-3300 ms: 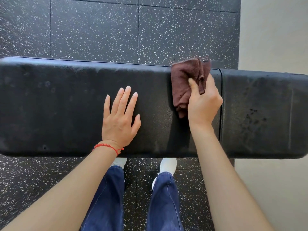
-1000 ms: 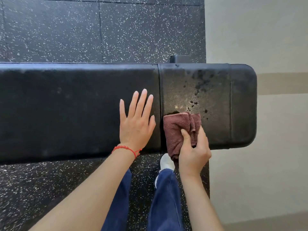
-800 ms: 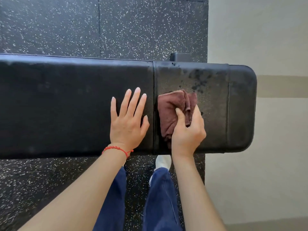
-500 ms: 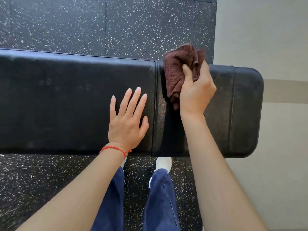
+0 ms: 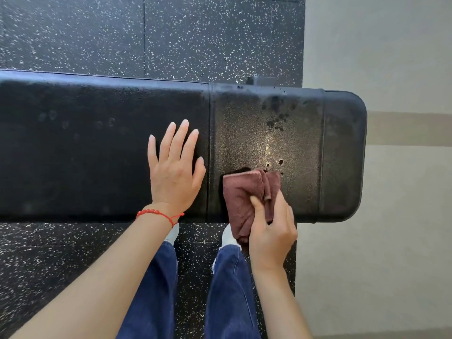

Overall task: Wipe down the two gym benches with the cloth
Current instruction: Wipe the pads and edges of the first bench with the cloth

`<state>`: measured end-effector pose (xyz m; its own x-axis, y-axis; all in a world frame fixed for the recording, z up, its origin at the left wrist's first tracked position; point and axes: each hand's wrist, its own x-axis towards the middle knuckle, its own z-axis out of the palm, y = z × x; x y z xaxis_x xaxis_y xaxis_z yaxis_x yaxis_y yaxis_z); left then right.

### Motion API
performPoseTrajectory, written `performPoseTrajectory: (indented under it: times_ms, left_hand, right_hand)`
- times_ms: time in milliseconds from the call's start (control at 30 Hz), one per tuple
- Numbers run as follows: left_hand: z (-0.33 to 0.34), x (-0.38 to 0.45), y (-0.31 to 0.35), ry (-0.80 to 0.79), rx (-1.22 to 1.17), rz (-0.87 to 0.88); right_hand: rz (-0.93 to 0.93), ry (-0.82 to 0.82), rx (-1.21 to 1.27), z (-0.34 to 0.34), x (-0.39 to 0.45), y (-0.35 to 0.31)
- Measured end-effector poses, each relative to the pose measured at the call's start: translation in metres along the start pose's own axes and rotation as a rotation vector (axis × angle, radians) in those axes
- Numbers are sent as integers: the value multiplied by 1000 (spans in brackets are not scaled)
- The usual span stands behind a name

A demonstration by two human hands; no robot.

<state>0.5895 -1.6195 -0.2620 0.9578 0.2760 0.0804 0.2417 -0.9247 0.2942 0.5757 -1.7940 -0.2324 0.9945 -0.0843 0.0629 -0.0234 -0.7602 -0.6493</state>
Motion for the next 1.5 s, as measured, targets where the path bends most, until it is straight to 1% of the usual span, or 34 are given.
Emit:
performPoseTrajectory:
  times_ms: [67,167,233,333,433,533,633,767,833,900,1067,1167,1267,1367,1500]
  left_hand:
    - [3,8,18,24,-50,-12]
    - [15,20,38,-16,-41,5]
    - [22,22,41,-44,16,-10]
    - [25,20,40,-36,45,2]
    - [24,20,40,-17,42,13]
    - [24,20,39,-13,38,11]
    - [23,20,39,-14,36,9]
    - [23,20,39,-8,40,5]
    - [23,20,40,-2,45,2]
    - [23,20,41,-6,50,1]
    - [23,21,42,-24,43,-4]
    - [22,22,46,-14,5,-37]
    - [20,26,60,10,-13,-68]
    - [25,34,84,5,-21,3]
    - [39,36,100,-54,12,67]
  right_hand:
    - [-46,16,0,5,18,-2]
    - [-87,45,20,13,56,-6]
    - [-84,95,36,21,89,-11]
    - [-89,176,47,35,140,-17]
    - [-99,196,21,42,166,-19]
    - [-121,161,16,40,162,-14]
    - [-126,91,8,25,142,-4]
    - [-83,-29,2,-17,66,21]
    - [-35,-47,-32,-36,29,30]
    - [-11,-38,-59,-40,16,36]
    - [-2,4,-21,-26,58,27]
    - [-53,42,-9,-16,108,23]
    - [-56,115,-13,2,164,21]
    - [-58,123,-33,12,195,24]
    - [-98,122,-30,12,197,27]
